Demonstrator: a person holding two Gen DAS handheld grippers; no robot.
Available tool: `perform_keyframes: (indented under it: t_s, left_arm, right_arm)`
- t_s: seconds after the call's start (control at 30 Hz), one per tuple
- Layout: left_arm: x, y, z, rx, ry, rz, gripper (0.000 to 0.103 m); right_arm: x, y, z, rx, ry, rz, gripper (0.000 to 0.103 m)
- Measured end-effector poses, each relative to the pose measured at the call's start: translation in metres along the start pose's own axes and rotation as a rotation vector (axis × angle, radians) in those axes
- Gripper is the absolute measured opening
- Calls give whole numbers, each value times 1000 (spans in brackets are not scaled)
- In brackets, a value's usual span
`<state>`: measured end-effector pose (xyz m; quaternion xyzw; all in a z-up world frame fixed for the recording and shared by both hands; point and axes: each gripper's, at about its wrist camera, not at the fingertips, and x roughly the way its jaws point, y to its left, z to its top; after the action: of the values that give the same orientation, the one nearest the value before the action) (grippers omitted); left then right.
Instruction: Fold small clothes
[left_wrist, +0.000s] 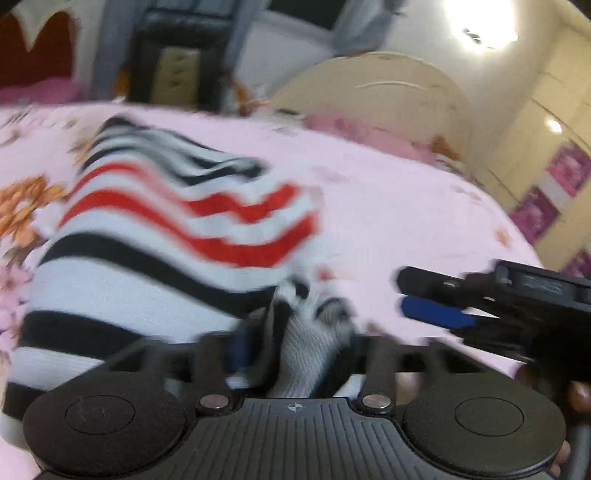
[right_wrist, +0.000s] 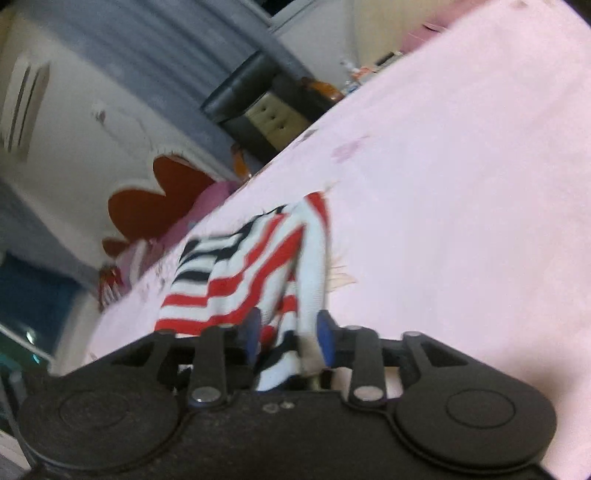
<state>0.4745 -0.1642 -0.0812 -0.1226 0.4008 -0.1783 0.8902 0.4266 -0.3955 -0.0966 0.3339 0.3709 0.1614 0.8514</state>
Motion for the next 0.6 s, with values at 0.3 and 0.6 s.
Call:
perform_keyframes:
  t_s: [0.3,0.6]
  left_arm:
    - [-97,108,7,-153,-160,196,59]
    - [-85,163,-27,-312,-122,88,59]
  right_arm:
    - [17,11,-15,88,125,159,59]
    - [65,36,-16,76,241,7,53]
